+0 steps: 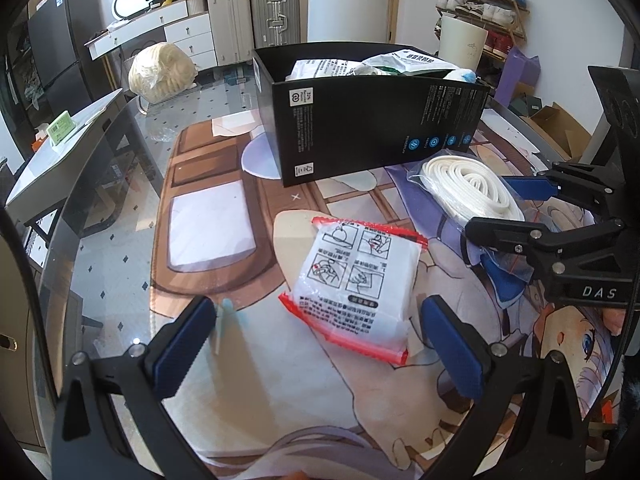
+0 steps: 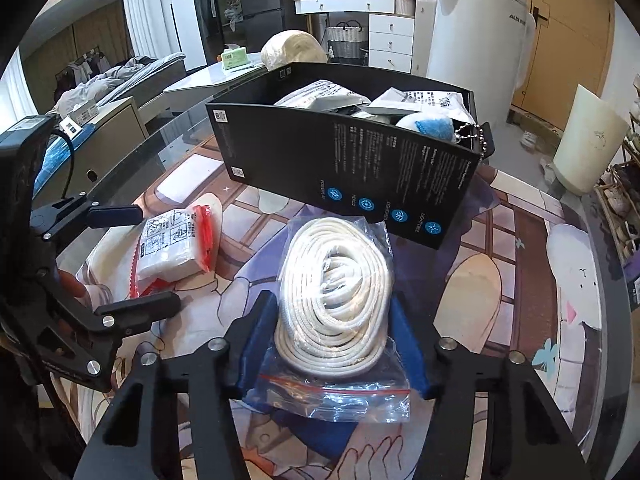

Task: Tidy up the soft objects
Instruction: 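Close the right gripper on the bagged white cable while the left gripper grasps the red-edged packet, then lift the cable and packet with both grippers and carry them over the black box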

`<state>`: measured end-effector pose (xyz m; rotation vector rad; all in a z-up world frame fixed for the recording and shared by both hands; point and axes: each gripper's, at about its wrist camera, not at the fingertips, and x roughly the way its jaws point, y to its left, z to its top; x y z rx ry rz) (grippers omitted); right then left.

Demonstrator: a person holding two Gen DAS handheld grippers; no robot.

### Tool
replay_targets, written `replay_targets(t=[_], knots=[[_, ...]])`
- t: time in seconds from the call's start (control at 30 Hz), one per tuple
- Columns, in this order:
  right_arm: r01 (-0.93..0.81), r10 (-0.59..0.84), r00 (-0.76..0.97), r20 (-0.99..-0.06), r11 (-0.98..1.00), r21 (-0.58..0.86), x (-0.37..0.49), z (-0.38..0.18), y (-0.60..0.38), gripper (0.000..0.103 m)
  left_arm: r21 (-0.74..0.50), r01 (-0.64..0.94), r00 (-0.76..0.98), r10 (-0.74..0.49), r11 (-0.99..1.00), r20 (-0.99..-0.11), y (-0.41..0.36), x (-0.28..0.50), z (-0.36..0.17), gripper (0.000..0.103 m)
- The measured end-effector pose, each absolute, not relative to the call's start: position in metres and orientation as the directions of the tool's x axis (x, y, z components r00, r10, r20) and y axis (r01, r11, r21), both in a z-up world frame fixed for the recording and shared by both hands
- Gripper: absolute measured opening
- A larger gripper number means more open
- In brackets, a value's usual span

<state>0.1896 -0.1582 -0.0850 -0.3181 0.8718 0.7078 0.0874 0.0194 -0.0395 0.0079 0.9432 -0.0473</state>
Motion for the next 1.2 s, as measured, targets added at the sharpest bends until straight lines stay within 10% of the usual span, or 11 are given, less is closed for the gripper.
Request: replay_targets(t=[0.5, 0.83, 1.2], knots=[[-0.714, 0.447, 0.415, -0.792, 0.7, 0.021, 0.187, -0.083, -0.167, 0.041, -0.02, 0.053, 0.587, -0.047, 0.998, -0.808, 0.018, 0.087, -0.039, 0.101], [-0.72, 0.446, 0.412, -0.795, 0.694, 0.016, 0.186, -0.082, -0.17, 0.041, -0.044, 0.1, 0.62, -0.097, 0.994, -0.778, 0.008, 0.083, -0.031, 0.053], [-0.729, 0.447, 0.415, -0.792, 0.685, 0.004, 0.184, -0.081, -0.171, 0.041, -0.055, 0.103, 0.658, -0.109, 0.993, -0.745, 0.008, 0.08, -0.022, 0.047]])
